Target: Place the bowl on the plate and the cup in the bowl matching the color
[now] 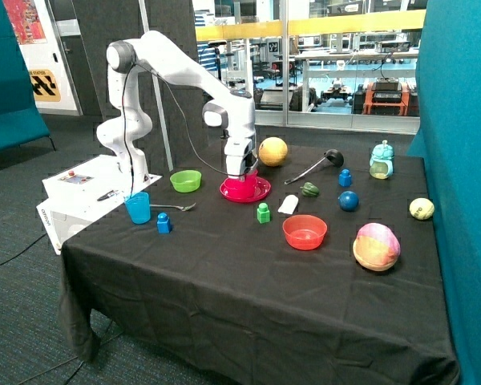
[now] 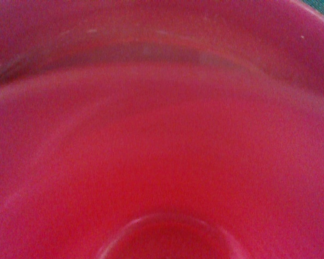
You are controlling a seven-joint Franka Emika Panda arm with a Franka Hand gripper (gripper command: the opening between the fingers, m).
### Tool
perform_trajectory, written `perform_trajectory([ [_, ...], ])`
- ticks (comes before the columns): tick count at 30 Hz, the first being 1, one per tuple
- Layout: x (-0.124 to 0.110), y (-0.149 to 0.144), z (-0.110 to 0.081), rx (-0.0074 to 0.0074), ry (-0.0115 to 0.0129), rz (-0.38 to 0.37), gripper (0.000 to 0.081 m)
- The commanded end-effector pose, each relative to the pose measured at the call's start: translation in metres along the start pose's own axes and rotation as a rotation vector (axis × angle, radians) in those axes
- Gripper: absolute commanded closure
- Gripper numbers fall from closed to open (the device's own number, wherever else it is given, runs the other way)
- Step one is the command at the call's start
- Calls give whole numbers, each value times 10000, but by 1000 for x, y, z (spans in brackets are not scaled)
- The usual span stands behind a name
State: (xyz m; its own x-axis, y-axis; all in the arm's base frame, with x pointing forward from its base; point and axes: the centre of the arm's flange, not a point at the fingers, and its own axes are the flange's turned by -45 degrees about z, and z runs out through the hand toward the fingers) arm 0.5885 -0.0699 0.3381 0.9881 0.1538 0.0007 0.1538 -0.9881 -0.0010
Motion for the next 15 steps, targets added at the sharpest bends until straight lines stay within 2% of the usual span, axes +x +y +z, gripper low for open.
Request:
perform_trajectory([
  [1,1,0,1,-10,-7,-155,239],
  [5,-2,2,2,-10,-7,-138,216],
  [15,-2,0,0,-10,-7,-230,217],
])
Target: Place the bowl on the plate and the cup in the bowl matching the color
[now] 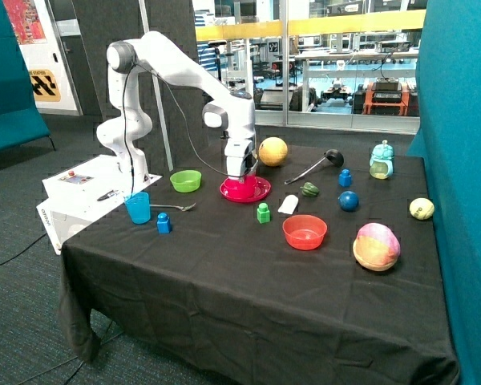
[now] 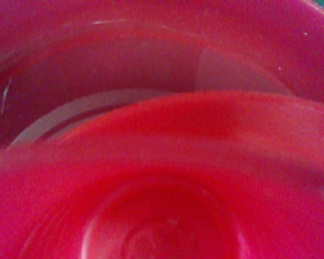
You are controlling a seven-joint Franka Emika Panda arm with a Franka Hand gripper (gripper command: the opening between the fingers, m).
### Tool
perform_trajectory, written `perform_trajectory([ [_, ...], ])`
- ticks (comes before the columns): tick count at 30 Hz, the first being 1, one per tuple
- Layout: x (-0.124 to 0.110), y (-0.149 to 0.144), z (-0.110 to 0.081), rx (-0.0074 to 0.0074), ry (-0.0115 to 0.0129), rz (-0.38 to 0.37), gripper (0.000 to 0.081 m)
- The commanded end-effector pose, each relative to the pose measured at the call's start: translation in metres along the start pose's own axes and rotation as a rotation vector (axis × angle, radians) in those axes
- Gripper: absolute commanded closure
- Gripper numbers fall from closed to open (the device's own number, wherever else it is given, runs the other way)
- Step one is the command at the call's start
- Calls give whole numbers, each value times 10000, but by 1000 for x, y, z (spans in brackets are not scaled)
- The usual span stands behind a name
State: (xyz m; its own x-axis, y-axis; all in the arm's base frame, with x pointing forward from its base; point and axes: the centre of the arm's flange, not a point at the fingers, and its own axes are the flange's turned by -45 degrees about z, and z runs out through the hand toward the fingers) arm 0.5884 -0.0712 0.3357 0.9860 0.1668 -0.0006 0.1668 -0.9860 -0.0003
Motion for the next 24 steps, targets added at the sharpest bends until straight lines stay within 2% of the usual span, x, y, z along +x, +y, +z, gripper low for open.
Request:
perform_trajectory([
  [1,-1,-1,-3,-3,6,-82,217],
  [9,2,-8,-11,-3,6,-235,239],
  [24,7,-19,-52,-3,6,-676,303],
])
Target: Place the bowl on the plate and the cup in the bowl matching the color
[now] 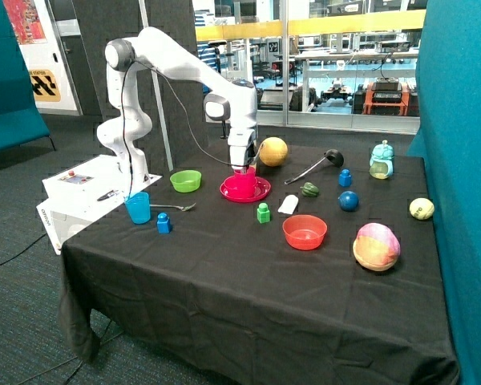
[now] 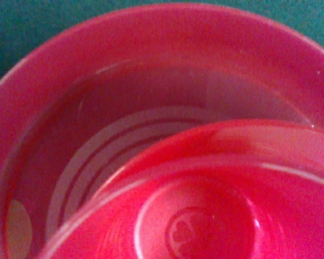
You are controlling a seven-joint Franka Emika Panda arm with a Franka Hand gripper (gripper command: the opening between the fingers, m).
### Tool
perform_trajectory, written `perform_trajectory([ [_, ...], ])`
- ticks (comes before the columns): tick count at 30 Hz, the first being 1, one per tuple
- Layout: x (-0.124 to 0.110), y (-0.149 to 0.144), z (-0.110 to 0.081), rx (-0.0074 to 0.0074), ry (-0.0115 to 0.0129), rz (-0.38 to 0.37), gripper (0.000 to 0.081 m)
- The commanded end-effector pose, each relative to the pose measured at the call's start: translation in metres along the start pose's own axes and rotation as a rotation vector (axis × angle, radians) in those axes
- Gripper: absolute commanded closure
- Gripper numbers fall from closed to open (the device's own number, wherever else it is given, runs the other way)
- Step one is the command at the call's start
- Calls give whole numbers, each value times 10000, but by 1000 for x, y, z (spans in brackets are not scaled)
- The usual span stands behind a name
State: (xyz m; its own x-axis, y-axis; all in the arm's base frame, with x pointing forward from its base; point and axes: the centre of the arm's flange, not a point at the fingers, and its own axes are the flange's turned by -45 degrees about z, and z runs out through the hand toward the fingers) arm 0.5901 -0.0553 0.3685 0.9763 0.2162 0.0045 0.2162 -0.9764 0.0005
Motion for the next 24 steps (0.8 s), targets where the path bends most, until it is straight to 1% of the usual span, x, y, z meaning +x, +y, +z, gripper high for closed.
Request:
perform_trajectory([
  [1,2,-4,-23,6,-45,-188,305],
  [5,1,-4,-29,6,-45,-229,309],
  [14,-8,-7,-51,6,-45,-360,325],
  [19,-16,-7,-56,6,-45,-405,322],
  [24,-21,-2,-57,6,-45,-313,328],
])
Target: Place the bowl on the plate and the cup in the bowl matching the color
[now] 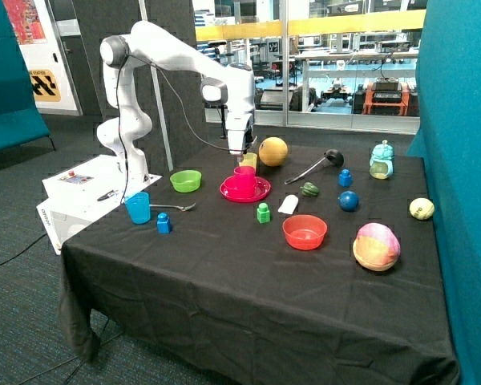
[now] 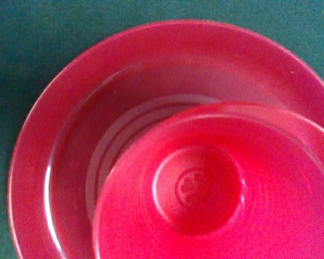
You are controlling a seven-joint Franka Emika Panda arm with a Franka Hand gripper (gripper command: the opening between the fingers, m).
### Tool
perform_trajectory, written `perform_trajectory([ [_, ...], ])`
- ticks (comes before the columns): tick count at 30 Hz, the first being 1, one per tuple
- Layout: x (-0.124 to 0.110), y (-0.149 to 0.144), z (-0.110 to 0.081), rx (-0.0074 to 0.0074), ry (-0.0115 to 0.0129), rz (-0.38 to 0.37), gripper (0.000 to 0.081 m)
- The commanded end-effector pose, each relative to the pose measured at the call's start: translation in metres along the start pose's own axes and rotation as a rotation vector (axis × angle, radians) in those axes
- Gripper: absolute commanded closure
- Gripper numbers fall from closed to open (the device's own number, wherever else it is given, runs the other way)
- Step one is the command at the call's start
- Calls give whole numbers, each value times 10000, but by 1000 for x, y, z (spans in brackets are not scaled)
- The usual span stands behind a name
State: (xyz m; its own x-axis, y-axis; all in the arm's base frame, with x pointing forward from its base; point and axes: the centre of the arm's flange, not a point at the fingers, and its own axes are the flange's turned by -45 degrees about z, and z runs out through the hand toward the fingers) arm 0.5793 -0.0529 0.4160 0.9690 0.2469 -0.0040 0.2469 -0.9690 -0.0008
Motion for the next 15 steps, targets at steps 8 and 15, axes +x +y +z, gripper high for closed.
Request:
perform_trajectory([
  [8,-9,13,-9,-8,40,130,341],
  [15,0,17,-3,-8,40,-51,348],
])
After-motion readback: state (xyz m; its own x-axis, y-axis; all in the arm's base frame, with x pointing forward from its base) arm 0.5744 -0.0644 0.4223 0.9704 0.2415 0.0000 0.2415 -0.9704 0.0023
